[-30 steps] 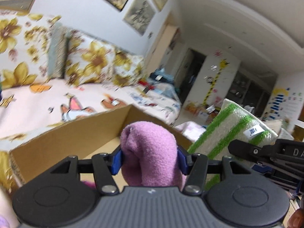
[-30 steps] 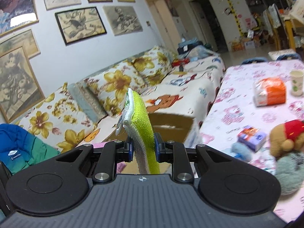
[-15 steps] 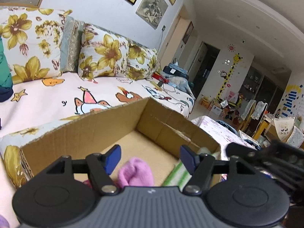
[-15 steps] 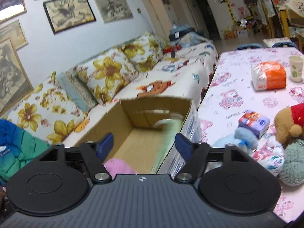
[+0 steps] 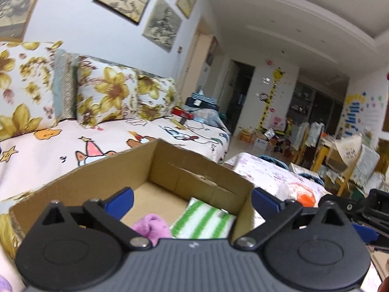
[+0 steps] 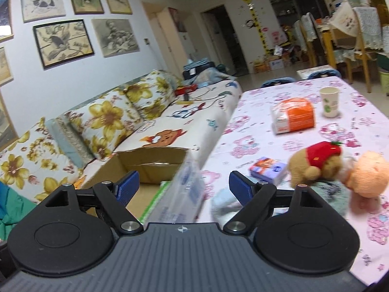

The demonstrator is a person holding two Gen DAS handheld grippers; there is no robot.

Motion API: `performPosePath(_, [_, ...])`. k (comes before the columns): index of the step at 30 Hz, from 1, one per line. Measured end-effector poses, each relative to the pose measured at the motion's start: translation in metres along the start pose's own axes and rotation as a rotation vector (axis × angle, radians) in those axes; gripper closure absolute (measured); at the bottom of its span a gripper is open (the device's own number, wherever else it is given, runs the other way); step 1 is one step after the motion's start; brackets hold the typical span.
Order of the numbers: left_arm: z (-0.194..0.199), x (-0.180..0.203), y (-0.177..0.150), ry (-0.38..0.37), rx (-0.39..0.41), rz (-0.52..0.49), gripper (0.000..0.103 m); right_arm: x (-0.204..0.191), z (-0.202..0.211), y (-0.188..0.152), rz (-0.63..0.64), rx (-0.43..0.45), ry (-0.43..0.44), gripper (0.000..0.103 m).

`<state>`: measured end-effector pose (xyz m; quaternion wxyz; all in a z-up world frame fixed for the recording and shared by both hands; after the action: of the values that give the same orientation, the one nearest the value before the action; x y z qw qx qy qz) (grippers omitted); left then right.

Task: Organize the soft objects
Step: 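Move both open tools back over the soft items on the table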

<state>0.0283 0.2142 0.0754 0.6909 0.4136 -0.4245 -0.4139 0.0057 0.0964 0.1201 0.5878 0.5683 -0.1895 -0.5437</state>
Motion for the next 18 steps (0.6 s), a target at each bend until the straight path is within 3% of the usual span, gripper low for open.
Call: performPosePath(18, [0.006,0.057,-0.016,-0.087,0.042,-0.206,0.001,0.054,0.027,-0.015,-0.045,0.043,-0.141,0.001])
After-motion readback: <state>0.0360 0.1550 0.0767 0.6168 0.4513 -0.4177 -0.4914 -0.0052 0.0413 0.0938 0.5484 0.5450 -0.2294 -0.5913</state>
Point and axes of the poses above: each gripper's, at about its wrist camera, not at the fingertips, and z roughly against the way its jaws point, x to its right, y to its top, the point moved 8 cm from there along -z, roughly the way its jaws point, and after that the axes turned 7 degrees about y, right-handed, at the moved point
